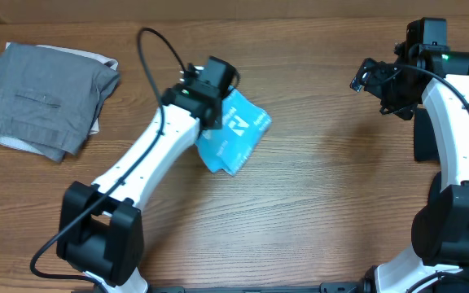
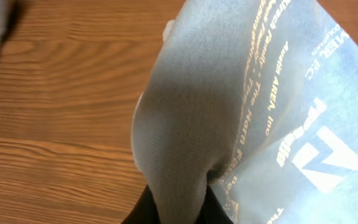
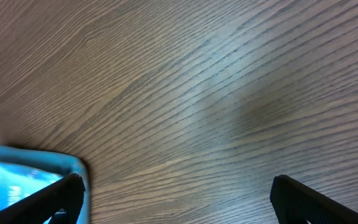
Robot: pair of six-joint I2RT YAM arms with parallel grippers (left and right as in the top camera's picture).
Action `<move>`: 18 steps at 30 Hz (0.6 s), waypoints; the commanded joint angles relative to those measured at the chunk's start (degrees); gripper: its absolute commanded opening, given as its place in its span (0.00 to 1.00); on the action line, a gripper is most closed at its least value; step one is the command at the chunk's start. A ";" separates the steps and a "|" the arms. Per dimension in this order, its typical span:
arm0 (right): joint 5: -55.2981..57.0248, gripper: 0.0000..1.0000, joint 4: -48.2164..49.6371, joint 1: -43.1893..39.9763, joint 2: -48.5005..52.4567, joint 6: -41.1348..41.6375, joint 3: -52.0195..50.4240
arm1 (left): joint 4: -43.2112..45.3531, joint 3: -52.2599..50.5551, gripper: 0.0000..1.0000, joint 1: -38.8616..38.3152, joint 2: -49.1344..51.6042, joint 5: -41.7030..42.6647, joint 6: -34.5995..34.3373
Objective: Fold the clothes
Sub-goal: 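Carry the folded shirt left and place it on the grey garment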
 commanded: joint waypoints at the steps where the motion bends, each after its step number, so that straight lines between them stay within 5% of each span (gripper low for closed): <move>1: 0.39 1.00 0.28 0.09 0.07 -0.37 -0.02 | 0.35 3.78 0.04 5.42 0.04 0.55 1.07; 6: 0.39 1.00 0.28 0.09 0.07 -0.37 -0.02 | 3.06 7.52 0.04 14.67 0.04 21.03 -0.48; 18: 0.39 1.00 0.28 0.09 0.07 -0.37 -0.02 | 4.48 24.74 0.04 30.88 0.04 38.36 -8.63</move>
